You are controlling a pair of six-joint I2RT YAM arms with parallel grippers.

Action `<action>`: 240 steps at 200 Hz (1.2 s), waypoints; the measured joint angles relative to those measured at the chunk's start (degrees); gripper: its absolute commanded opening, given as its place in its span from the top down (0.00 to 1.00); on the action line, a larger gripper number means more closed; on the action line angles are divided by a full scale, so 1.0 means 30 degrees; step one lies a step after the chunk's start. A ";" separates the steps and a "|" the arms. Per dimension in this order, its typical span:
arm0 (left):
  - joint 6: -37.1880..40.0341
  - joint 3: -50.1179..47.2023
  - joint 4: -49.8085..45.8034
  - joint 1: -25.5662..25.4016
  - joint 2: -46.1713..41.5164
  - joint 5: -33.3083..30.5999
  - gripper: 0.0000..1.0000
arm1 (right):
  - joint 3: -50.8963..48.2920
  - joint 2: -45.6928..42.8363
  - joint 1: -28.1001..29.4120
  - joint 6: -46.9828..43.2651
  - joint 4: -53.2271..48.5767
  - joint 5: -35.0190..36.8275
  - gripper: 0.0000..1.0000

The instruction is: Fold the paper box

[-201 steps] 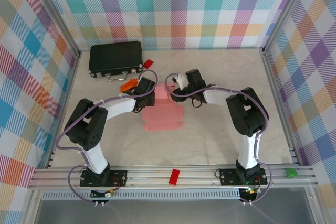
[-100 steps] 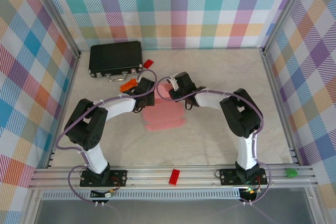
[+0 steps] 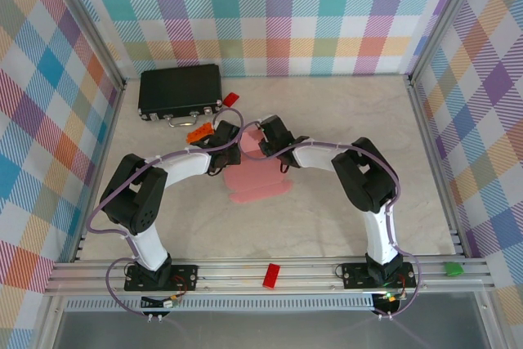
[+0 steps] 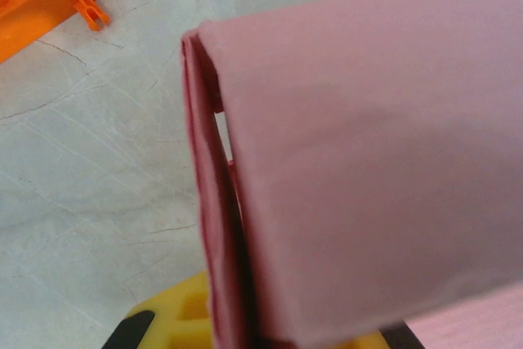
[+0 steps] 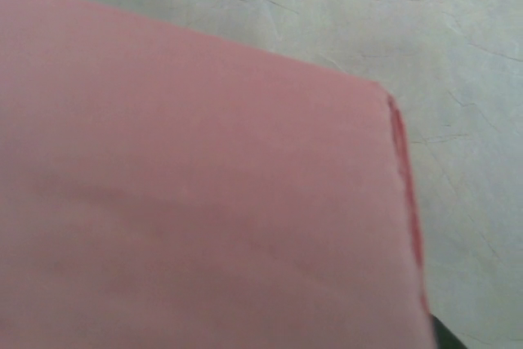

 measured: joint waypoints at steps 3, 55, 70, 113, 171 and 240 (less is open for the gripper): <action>0.0000 0.0000 0.0000 -0.0007 0.0000 0.0015 1.00 | 0.0036 0.0007 0.0022 0.0102 -0.0044 0.0095 0.82; -0.0066 0.0015 0.0000 0.0000 0.0000 0.0146 1.00 | 0.1071 0.0707 0.0401 0.1137 -0.0648 0.1800 0.86; -0.0073 0.0015 -0.0007 0.0000 0.0000 0.0182 1.00 | 0.1530 0.0976 0.0525 0.1435 -0.0903 0.2295 0.87; -0.0073 0.0015 0.0015 0.0015 0.0000 0.0270 1.00 | 0.1909 0.1282 0.0816 0.2266 -0.1304 0.3468 0.88; -0.0073 0.0073 0.0015 0.0015 0.0036 0.0350 1.00 | 0.2171 0.1501 0.1035 0.3293 -0.1698 0.4517 0.88; -0.0066 0.0160 0.0022 0.0015 0.0102 0.0437 1.00 | 0.2871 0.2040 0.1239 0.4335 -0.2324 0.5982 0.89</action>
